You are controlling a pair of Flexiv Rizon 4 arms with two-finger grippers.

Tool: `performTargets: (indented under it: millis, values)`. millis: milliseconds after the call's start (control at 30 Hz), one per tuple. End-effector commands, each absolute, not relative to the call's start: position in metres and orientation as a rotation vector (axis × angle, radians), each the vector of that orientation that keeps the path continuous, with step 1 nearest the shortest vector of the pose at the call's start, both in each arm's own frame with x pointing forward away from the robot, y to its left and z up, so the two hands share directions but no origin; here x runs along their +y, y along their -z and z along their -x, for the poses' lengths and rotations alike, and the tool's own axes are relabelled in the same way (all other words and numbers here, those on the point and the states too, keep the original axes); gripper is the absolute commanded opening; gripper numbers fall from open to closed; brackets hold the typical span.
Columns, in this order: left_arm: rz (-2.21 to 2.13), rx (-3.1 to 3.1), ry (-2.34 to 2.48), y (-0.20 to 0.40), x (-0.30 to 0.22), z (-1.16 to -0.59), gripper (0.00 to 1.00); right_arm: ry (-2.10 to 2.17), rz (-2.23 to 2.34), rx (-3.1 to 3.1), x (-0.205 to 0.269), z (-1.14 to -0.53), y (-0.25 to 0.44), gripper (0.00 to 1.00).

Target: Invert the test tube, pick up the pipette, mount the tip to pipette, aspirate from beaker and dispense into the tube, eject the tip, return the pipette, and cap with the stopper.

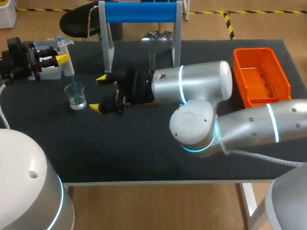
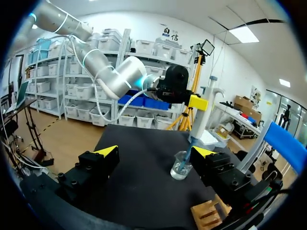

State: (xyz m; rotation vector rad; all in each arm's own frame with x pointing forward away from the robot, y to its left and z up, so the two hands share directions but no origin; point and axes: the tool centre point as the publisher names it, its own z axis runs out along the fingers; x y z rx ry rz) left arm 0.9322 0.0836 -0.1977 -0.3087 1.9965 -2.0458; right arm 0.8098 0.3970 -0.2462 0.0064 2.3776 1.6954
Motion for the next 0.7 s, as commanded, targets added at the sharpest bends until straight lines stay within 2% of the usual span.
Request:
performTargets:
  millis: [33, 700]
  values:
    - [0.304, 1.995, 2.049, 0.198, 0.084, -0.933, 0.0, -1.76, 0.203, 2.522, 0.374, -0.812, 0.214, 1.0]
    - [0.304, 1.995, 2.049, 0.198, 0.084, -0.933, 0.0, -1.802, 0.569, 2.558, 0.376, -0.823, 0.136, 1.0]
